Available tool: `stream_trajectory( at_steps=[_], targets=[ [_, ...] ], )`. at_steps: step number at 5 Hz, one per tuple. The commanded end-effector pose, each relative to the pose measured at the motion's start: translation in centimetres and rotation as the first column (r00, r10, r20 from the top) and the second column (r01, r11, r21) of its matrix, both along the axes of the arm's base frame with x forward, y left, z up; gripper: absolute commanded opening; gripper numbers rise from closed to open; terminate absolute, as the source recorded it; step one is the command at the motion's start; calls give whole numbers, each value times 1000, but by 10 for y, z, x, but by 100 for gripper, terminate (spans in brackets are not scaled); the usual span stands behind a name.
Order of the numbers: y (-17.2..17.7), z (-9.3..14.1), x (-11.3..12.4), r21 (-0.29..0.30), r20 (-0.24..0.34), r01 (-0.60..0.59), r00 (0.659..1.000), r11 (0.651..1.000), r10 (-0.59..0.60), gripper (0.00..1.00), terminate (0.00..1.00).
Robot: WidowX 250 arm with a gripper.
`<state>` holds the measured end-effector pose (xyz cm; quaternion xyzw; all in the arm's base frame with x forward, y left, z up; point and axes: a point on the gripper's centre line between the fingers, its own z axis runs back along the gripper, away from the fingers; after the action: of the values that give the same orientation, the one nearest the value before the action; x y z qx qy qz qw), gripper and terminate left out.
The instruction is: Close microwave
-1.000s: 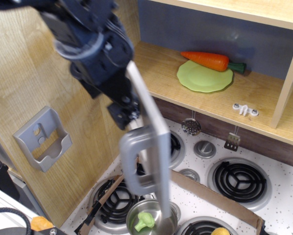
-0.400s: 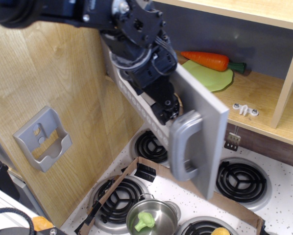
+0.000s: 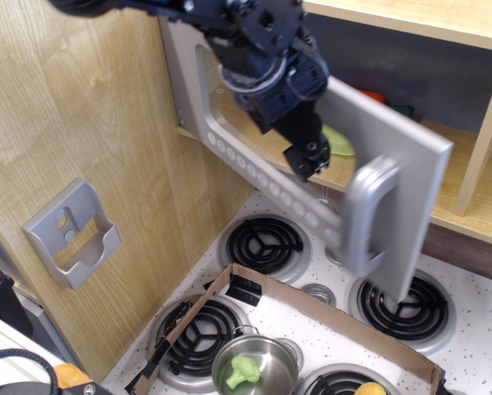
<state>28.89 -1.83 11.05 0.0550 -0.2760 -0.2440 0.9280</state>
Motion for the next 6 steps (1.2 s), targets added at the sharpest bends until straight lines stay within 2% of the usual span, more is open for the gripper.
stream_trajectory(
  at_steps=[1, 2, 3, 5, 6],
  targets=[
    [-4, 17, 29, 5, 58, 80, 995, 997, -80, 100, 0],
    [-5, 19, 41, 15, 71, 121, 990, 993, -122, 100, 0],
    [-7, 25, 52, 71, 113, 174, 977, 982, -181, 100, 0],
    [-11, 34, 59, 105, 123, 186, 972, 977, -199, 100, 0],
    [-12, 34, 56, 100, 106, 176, 977, 979, -186, 100, 0]
  ],
)
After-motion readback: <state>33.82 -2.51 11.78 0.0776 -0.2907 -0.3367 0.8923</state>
